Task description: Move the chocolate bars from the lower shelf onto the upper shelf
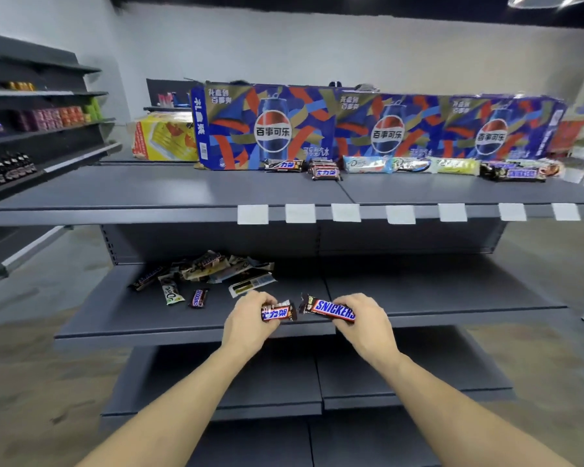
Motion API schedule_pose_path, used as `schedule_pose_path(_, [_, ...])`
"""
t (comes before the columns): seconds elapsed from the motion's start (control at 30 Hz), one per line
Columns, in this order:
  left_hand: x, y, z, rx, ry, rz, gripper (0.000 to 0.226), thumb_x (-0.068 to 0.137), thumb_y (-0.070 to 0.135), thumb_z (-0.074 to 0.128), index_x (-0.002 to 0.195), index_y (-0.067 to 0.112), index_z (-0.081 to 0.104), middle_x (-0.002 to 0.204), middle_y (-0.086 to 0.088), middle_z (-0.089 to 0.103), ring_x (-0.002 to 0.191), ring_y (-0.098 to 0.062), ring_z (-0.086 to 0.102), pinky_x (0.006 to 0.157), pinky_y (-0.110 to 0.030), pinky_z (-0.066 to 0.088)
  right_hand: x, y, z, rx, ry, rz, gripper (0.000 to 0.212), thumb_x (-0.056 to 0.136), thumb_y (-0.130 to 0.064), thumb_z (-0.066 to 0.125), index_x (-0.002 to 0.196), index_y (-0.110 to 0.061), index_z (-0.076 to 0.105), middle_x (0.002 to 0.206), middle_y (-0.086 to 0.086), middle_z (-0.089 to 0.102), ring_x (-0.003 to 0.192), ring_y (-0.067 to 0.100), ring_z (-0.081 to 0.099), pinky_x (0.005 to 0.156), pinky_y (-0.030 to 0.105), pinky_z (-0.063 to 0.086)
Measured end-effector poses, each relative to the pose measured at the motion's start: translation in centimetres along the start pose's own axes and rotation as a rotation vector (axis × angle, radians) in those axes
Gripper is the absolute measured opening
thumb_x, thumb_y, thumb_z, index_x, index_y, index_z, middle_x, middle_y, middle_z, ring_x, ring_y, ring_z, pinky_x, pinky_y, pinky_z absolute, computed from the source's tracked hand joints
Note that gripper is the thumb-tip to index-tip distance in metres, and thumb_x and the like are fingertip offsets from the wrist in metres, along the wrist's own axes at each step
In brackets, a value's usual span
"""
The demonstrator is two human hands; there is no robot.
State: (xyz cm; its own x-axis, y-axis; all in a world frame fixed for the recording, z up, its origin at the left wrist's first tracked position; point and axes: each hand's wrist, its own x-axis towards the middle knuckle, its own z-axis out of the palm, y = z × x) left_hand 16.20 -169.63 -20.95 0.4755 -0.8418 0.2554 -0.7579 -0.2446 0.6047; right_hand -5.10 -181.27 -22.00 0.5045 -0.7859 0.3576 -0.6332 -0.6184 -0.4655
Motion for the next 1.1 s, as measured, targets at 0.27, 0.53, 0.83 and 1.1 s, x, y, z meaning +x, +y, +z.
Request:
schedule_pose_path(0.27, [-1.7,7.8,-1.7,0.121,0.126,0.168,0.028,0.08,0.033,0.075,0.105,0.032,0.063,0.101,0.015,0.05,0.1,-0.007,0.044,0.076,-0.024,0.04,-0.8,2.3,-8.9,-0.187,0.105,-0.17,0.037,0.083,-0.039,0.074,0.118,-0.033,0.064,0.111,-0.015,0.061,0.101,0.01,0.049,0.088,0.028,0.042])
schedule_pose_path(0.53, [0.3,14.9,-5.4,0.181,0.196,0.248,0.037,0.081,0.042,0.074,0.115,0.03,0.066,0.105,0.013,0.056,0.099,-0.008,0.047,0.081,-0.029,0.045,1.4,1.7,-16.1,-0.175,0.177,-0.213,0.038,0.086,-0.034,0.071,0.123,-0.03,0.063,0.116,-0.011,0.061,0.104,0.014,0.051,0.089,0.029,0.044])
schedule_pose_path(0.83, [4.2,18.9,-7.3,0.202,0.292,0.275,0.034,0.089,0.035,0.066,0.122,0.026,0.063,0.112,0.007,0.054,0.105,-0.011,0.048,0.083,-0.029,0.046,4.7,1.1,-19.8,-0.211,0.269,-0.263,0.037,0.084,-0.033,0.07,0.12,-0.027,0.065,0.112,-0.008,0.065,0.1,0.014,0.056,0.088,0.033,0.049])
schedule_pose_path(1.1, [9.8,20.5,-6.0,0.151,0.309,0.22,0.036,0.09,0.024,0.067,0.125,0.019,0.061,0.118,0.001,0.053,0.111,-0.016,0.049,0.091,-0.033,0.046,10.8,2.1,-21.7,-0.256,0.28,-0.263,0.034,0.083,-0.029,0.07,0.117,-0.027,0.065,0.109,-0.006,0.065,0.098,0.016,0.055,0.084,0.035,0.049])
